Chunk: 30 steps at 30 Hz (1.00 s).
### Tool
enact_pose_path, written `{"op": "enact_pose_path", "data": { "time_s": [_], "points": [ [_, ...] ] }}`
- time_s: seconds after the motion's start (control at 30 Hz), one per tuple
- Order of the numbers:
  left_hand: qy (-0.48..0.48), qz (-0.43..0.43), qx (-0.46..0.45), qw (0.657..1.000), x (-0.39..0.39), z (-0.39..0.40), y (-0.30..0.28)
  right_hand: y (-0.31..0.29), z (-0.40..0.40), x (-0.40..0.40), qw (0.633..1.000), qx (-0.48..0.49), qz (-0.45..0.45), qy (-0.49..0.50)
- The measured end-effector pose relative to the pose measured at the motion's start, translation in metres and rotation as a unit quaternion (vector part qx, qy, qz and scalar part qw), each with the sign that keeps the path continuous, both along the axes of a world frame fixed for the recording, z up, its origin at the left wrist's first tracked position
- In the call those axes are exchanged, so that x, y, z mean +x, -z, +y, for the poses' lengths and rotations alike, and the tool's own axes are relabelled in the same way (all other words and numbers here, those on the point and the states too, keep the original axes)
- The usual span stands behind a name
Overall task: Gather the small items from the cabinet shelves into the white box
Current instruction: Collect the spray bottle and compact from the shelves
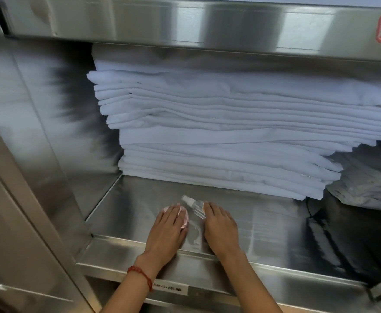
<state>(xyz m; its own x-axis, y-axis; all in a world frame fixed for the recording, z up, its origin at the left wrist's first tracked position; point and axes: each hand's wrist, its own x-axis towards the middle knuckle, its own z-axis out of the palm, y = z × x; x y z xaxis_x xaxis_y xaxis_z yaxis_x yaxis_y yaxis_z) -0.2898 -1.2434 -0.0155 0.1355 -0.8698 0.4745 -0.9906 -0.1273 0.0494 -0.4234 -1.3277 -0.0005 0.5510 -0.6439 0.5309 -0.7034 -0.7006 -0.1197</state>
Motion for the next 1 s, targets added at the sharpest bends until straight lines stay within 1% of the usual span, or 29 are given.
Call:
{"op": "enact_pose_path", "data": {
  "time_s": [0.23, 0.57, 0.6, 0.7, 1.0],
  "points": [
    [-0.001, 0.007, 0.021, 1.0, -0.004, 0.019, -0.001, -0.002, 0.014, -0.006, 1.0, 0.02, 0.016, 0.01],
    [-0.006, -0.02, 0.049, 0.999, -0.008, 0.038, 0.001, -0.009, 0.044, -0.019, 0.997, 0.063, 0.035, 0.014],
    [-0.007, -0.025, 0.049, 0.998, -0.008, 0.04, 0.001, -0.011, 0.047, -0.02, 0.996, 0.075, 0.038, 0.01],
    [-0.005, -0.048, 0.014, 0.999, -0.01, 0.046, 0.001, -0.012, 0.054, -0.023, 0.996, 0.082, 0.036, 0.013],
    [-0.006, -0.043, 0.029, 0.999, -0.015, 0.057, 0.001, -0.015, 0.069, -0.029, 0.995, 0.082, 0.042, 0.021]
  ]
}}
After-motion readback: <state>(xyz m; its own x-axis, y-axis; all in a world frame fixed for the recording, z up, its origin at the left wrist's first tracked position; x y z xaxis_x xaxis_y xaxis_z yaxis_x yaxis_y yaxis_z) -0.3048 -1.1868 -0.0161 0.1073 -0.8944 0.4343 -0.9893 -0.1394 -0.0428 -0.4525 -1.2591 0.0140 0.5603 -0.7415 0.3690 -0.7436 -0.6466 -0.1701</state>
